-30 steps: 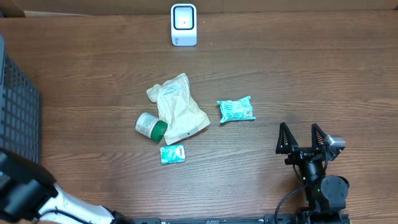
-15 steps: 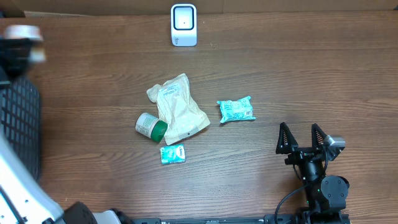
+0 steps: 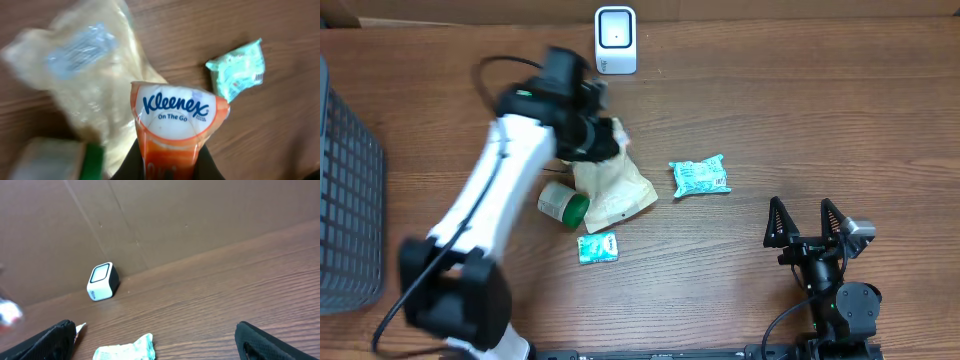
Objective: Scan the item barcode
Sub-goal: 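Carry the Kleenex pack toward the scanner and drop it on table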
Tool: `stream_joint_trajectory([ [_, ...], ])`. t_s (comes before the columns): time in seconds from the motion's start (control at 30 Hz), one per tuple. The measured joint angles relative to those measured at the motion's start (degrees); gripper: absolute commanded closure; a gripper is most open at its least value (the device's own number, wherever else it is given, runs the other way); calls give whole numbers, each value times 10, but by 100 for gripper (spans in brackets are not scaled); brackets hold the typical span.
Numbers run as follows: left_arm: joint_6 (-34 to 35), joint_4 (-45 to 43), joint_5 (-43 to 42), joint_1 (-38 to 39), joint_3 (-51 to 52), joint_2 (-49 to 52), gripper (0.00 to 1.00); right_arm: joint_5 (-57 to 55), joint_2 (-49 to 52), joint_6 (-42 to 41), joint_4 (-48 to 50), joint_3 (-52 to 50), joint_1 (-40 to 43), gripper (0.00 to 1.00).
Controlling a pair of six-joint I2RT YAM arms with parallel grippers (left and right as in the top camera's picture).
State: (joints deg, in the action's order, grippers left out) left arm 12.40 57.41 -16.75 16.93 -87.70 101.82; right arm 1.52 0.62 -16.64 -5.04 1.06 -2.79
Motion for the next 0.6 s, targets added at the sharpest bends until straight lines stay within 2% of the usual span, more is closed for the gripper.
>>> stream_joint_trajectory([
  [0.13, 39, -65, 12, 61, 11, 44, 94, 0, 0, 0, 0, 0, 0, 0],
  [0.27, 75, -88, 32, 105, 11, 62, 73, 0, 0, 0, 0, 0, 0, 0],
  [0.3, 87, -88, 39, 111, 11, 66, 61, 0, 0, 0, 0, 0, 0, 0],
  [0.4, 108, -88, 54, 116, 11, 75, 12, 0, 0, 0, 0, 0, 0, 0],
  [0.43, 113, -88, 57, 116, 11, 77, 5, 0, 0, 0, 0, 0, 0, 0],
  [0.47, 117, -88, 60, 115, 11, 78, 1, 0, 0, 0, 0, 0, 0, 0],
  [0.6, 133, -87, 63, 114, 11, 79, 0, 0, 0, 0, -1, 0, 0, 0],
])
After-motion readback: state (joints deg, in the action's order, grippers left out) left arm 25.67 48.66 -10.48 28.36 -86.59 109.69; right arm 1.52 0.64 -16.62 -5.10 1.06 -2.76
